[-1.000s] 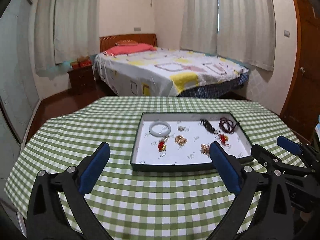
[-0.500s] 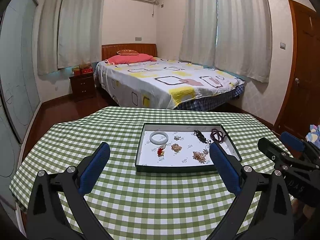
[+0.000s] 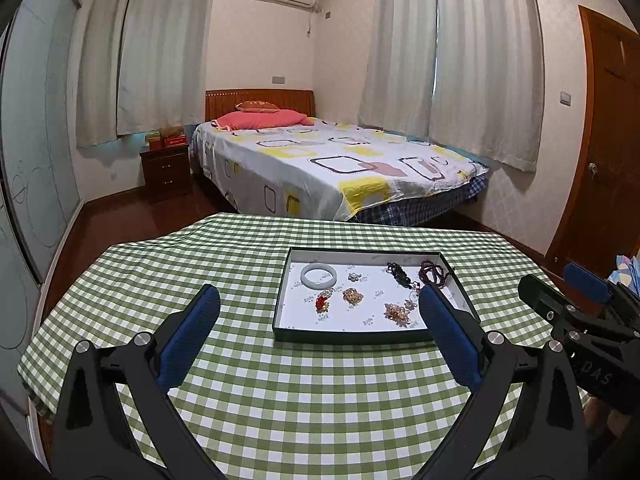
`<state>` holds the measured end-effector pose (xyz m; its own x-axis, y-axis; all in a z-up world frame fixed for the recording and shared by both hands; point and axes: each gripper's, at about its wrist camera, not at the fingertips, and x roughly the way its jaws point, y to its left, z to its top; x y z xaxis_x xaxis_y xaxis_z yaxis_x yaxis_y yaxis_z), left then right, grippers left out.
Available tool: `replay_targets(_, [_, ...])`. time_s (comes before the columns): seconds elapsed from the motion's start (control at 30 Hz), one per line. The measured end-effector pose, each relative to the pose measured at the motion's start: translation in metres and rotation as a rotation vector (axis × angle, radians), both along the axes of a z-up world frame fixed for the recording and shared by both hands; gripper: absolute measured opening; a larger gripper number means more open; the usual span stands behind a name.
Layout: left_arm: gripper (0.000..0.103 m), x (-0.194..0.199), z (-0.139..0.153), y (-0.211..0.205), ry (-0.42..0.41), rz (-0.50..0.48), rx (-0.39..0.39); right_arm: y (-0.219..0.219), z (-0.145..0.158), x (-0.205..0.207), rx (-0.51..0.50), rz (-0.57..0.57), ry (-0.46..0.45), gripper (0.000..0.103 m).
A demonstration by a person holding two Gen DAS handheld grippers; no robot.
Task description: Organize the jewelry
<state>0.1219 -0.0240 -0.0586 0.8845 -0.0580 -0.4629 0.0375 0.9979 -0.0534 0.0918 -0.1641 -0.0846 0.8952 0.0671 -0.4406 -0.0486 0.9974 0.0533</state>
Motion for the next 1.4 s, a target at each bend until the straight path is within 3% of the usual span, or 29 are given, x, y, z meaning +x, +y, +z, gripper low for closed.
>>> replay_targets(1.4, [0.097, -0.0021, -0.0008, 0.0044, -0.006, 0.007, -0.019, 0.0012, 0.0009, -0.0023, -0.009, -0.008, -0.007, 0.078])
